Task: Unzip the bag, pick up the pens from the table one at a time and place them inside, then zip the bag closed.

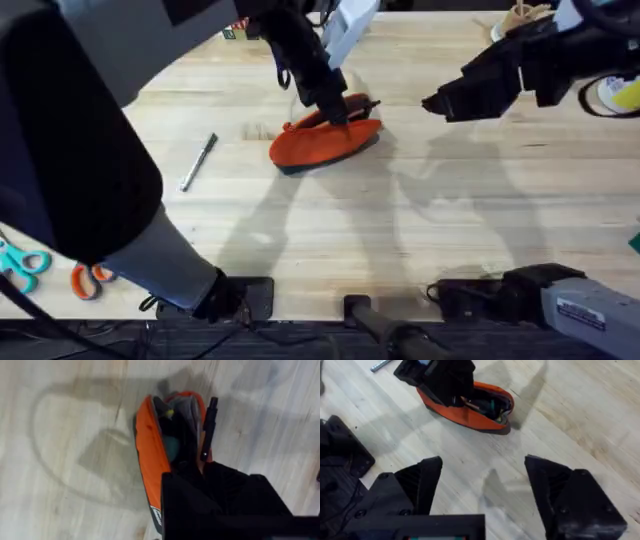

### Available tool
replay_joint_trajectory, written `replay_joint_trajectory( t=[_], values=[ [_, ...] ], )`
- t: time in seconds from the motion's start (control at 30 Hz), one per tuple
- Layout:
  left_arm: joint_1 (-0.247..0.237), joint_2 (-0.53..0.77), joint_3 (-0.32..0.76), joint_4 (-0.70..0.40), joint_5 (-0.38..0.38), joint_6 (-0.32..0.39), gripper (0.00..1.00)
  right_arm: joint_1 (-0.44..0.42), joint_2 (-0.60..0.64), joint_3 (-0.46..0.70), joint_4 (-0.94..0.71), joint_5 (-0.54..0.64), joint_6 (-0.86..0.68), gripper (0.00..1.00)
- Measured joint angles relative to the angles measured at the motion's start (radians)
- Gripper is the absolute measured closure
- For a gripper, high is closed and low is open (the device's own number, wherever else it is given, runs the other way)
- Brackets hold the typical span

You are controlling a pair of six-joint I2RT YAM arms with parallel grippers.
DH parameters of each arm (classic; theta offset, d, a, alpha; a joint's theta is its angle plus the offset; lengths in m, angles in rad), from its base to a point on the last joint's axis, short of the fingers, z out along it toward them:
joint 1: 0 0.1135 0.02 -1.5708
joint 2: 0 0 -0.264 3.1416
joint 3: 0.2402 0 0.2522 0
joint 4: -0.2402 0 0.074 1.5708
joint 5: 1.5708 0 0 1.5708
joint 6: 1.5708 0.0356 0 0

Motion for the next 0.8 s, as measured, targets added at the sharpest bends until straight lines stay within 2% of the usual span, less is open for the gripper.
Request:
replay_joint_trajectory(
  t=[0.37, 0.4, 0.43, 0.57, 0.6, 0.63, 0.8],
  values=[
    [0.013, 0.000, -0.033, 0.022, -0.025, -0.039, 0.957, 0.000, 0.000, 0.000, 0.000, 0.000, 0.000, 0.004],
    [0.013, 0.000, -0.033, 0.022, -0.026, -0.038, 0.922, 0.000, 0.000, 0.000, 0.000, 0.000, 0.000, 0.004],
    [0.013, 0.000, -0.033, 0.023, -0.026, -0.042, 0.828, 0.000, 0.000, 0.000, 0.000, 0.000, 0.000, 0.004],
    [0.013, 0.000, -0.033, 0.019, -0.029, -0.044, 0.193, 0.000, 0.000, 0.000, 0.000, 0.000, 0.000, 0.004],
    [0.013, 0.000, -0.033, 0.018, -0.029, -0.047, 0.066, 0.000, 0.000, 0.000, 0.000, 0.000, 0.000, 0.005],
    [0.013, 0.000, -0.033, 0.016, -0.029, -0.050, 0.022, 0.000, 0.000, 0.000, 0.000, 0.000, 0.000, 0.004],
    [0.013, 0.000, -0.033, 0.017, -0.029, -0.051, 0.007, 0.000, 0.000, 0.000, 0.000, 0.000, 0.000, 0.005]
  ],
)
